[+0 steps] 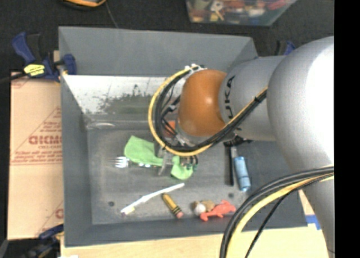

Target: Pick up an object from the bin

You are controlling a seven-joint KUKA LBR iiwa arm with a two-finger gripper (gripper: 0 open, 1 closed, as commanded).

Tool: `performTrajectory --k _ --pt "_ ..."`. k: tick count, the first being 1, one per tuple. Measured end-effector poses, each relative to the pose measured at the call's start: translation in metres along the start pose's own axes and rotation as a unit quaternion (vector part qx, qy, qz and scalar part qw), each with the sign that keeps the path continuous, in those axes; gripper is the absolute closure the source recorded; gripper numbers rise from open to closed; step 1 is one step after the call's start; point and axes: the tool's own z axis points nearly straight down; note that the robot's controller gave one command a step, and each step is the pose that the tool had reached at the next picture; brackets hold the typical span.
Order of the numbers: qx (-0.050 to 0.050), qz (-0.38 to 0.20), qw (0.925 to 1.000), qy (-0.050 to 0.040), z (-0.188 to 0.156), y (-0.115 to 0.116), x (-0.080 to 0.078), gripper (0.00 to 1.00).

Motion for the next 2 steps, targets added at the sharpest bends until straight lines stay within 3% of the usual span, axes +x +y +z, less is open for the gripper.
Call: performTrajectory --k 1,2 --pt "-0.001 0.000 1.0000 -0.0011 -0.009 0.000 -0.001 1.00" --pt "0.000 0.000 1.0000 0.0031 -0.048 0.000 0.001 1.00"
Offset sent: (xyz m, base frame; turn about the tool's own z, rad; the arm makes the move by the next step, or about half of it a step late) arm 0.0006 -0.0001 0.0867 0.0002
